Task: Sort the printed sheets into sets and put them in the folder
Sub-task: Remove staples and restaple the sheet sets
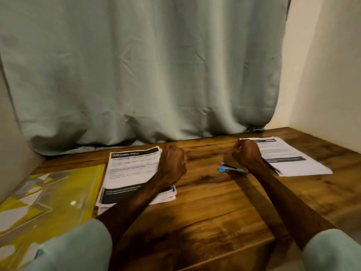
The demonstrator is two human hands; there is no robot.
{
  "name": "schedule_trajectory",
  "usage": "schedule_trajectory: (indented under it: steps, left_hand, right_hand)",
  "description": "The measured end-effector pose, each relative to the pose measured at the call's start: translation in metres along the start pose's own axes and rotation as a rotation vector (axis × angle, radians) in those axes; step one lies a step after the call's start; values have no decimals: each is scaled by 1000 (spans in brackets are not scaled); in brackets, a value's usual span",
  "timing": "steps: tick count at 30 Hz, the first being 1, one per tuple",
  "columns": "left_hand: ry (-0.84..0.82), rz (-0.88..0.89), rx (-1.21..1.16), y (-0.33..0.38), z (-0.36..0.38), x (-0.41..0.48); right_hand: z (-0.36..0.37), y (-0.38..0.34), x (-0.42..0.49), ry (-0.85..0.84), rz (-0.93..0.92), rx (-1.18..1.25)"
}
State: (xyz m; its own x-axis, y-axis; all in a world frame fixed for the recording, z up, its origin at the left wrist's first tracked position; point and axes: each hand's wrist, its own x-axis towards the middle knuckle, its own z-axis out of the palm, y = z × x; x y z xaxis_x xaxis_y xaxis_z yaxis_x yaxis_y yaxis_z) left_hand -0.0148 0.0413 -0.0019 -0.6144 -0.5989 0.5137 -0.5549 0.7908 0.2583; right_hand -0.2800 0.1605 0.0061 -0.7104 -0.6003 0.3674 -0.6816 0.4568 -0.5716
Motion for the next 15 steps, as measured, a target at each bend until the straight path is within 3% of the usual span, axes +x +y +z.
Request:
schedule_trajectory:
  steps: [7,11,15]
  left_hand:
    - [-118,24,-140,137,56,50]
    - [-166,60,-139,189,72,67]
    - [-266,-31,-334,217,93,97]
  right_hand:
    - [-46,71,4,-222,116,-388]
    - [-44,87,11,-262,110,-412]
    - [-38,96,17,-264,9,-460]
